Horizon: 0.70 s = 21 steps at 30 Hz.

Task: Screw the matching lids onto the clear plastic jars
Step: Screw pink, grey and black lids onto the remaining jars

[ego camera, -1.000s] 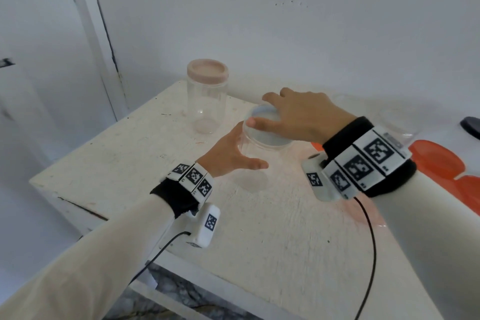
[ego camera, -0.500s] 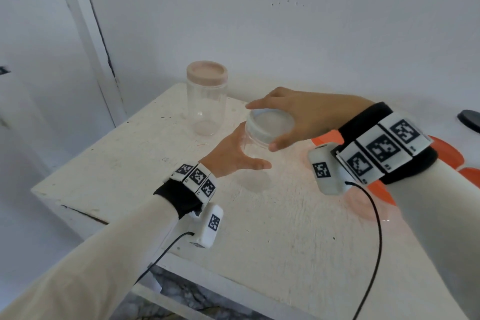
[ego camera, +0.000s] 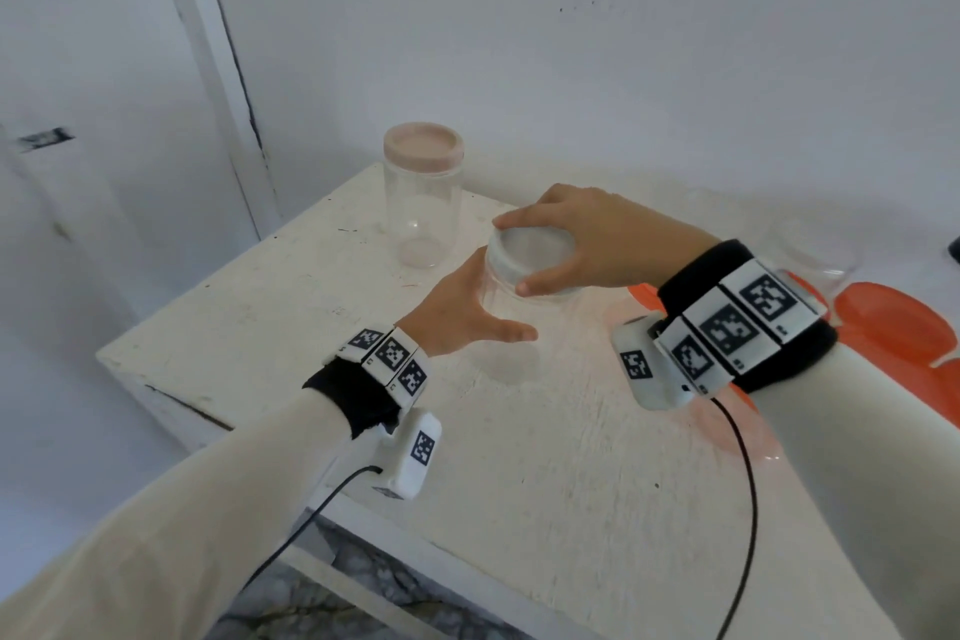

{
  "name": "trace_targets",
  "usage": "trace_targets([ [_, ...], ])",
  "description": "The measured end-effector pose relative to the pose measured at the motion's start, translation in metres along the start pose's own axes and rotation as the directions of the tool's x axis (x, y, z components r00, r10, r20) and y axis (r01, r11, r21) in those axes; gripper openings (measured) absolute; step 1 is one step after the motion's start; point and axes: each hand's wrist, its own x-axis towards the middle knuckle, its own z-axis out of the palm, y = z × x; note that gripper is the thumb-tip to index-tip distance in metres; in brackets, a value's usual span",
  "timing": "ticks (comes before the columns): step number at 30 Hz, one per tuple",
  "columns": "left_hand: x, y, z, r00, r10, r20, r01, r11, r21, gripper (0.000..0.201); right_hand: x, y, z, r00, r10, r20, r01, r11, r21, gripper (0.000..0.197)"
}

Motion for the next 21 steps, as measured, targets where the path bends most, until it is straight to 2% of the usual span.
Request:
trace_targets([
  [4,-0.004,0.010,-0.008,0.994,-0.010,0.111,0.009,1.000,0.004,0.099,0.000,0.006,0.008,0.999,-0.046,-0.009,0.045,0.998,-0.051,0.073],
  [6,-0.008,0.012,-0.018,0.986,-0.071,0.153,0.068,0.997,0.028,0.093,-0.001,0.010,0.012,0.998,-0.067,0.001,0.067,0.995,-0.078,0.083],
  [7,-0.011,0.012,-0.023,0.986,-0.107,0.131,0.102,0.994,0.049,0.089,-0.002,0.012,0.014,0.997,-0.075,0.009,0.075,0.992,-0.097,0.089],
  [9,-0.015,0.014,-0.034,0.989,-0.146,0.011,0.144,0.985,0.091,0.077,-0.004,0.016,0.020,0.995,-0.104,0.005,0.104,0.986,-0.134,0.098],
  [11,-0.017,0.016,-0.046,0.985,-0.060,-0.164,0.091,0.978,0.188,0.062,-0.004,0.018,0.026,0.989,-0.145,-0.024,0.141,0.982,-0.128,0.101],
  [12,-0.017,0.017,-0.052,0.967,0.008,-0.254,0.061,0.963,0.262,0.057,-0.004,0.019,0.028,0.987,-0.156,-0.034,0.152,0.983,-0.104,0.100],
  [14,-0.012,0.015,-0.064,0.903,0.137,-0.407,0.029,0.926,0.376,0.054,-0.004,0.021,0.032,0.986,-0.160,-0.046,0.160,0.987,-0.020,0.099],
  [16,-0.002,0.011,-0.075,0.823,0.203,-0.530,0.031,0.916,0.399,0.060,-0.001,0.023,0.038,0.984,-0.163,-0.072,0.168,0.983,0.076,0.097],
  [18,0.011,0.004,-0.082,0.764,0.206,-0.611,0.047,0.927,0.371,0.070,0.004,0.025,0.045,0.982,-0.140,-0.131,0.161,0.971,0.174,0.099],
  [21,0.031,-0.008,-0.091,0.753,0.139,-0.643,0.092,0.946,0.311,0.089,0.016,0.025,0.056,0.974,-0.045,-0.224,0.120,0.934,0.337,0.107],
])
